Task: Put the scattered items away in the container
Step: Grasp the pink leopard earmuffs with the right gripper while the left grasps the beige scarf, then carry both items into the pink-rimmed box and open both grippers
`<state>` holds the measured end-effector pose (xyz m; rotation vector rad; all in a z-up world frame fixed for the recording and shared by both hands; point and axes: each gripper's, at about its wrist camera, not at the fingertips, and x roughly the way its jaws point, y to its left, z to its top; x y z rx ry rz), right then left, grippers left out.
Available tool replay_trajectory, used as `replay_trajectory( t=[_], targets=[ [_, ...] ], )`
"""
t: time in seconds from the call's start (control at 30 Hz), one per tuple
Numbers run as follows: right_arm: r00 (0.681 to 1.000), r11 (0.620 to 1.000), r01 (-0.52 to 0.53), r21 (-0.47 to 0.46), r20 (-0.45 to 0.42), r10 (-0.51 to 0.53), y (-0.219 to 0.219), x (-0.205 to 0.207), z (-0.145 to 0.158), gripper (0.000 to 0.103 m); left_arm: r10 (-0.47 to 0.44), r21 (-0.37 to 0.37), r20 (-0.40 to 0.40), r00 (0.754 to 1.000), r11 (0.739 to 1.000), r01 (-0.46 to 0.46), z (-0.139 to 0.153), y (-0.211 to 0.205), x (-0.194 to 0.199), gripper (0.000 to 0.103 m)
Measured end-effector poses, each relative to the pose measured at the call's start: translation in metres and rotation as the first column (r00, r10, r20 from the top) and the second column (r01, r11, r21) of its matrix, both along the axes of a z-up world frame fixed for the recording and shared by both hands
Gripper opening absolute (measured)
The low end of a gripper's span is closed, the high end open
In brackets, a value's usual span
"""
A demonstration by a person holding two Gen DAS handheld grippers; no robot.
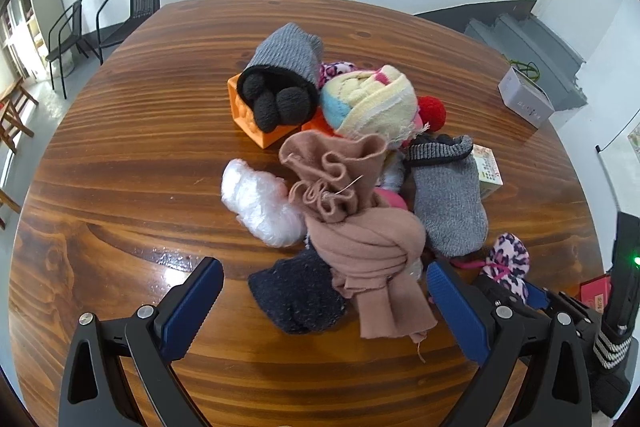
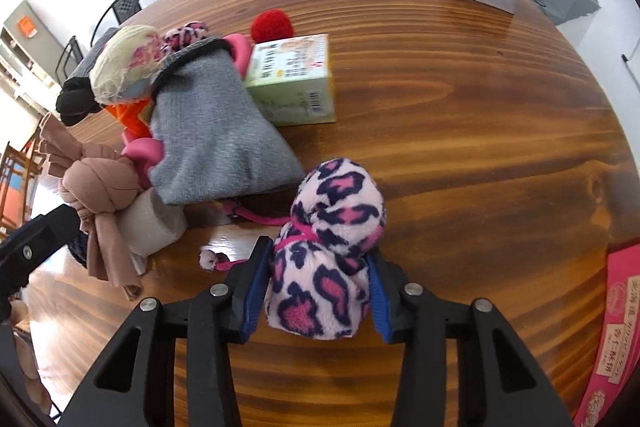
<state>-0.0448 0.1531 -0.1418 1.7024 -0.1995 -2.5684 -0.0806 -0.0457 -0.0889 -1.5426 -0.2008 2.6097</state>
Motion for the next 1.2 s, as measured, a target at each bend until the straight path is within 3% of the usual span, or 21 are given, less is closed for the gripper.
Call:
replay_trajectory(
  t=[0.2,0.43,0.5,0.57,0.8,1.2],
  targets=[
    [1.000,1.000,0.029,-0.011,-0.006,-0.029,0.012,0.014,0.005,0.047,0.016,0.004,0.003,1.000,1.000,-0.017,-0.005,0.015,-0.014,0.103],
    [0.999,0.998,0.052,-0.025,-0.012,-0.052,0.022,0.015,0.010,0.047,0.038,0.063,0.052,0.998,0.997,-0.041,-0.021,0.018,-0.031,0.102],
    [0.998,0.998,0.056,-0.023,-0.020,-0.056,0.023,0.018,0.012,0.047,0.045,0.050,0.054,0.998,0.998,-0.048,-0.024,0.018,-0.032,0.089],
    [0.998,0.998,0.058,-0.023,-0.028,-0.059,0.024,0.021,0.014,0.047,0.033,0.074,0.084,0.996,0.996,-0.040,-0.029,0.018,-0.035,0.066],
    [0.996,0.998,0.057,-0.018,-0.068,-0.058,0.038,0.041,0.032,0.047,0.052,0.102,0.078,0.996,0.993,-0.060,-0.023,0.012,-0.030,0.066],
    [0.983,0.993,0.100,-0.067,-0.147,-0.109,0.076,0.074,0.071,0.047,0.011,0.120,-0.016,1.000,0.993,-0.009,0.030,0.029,0.004,0.066]
  ],
)
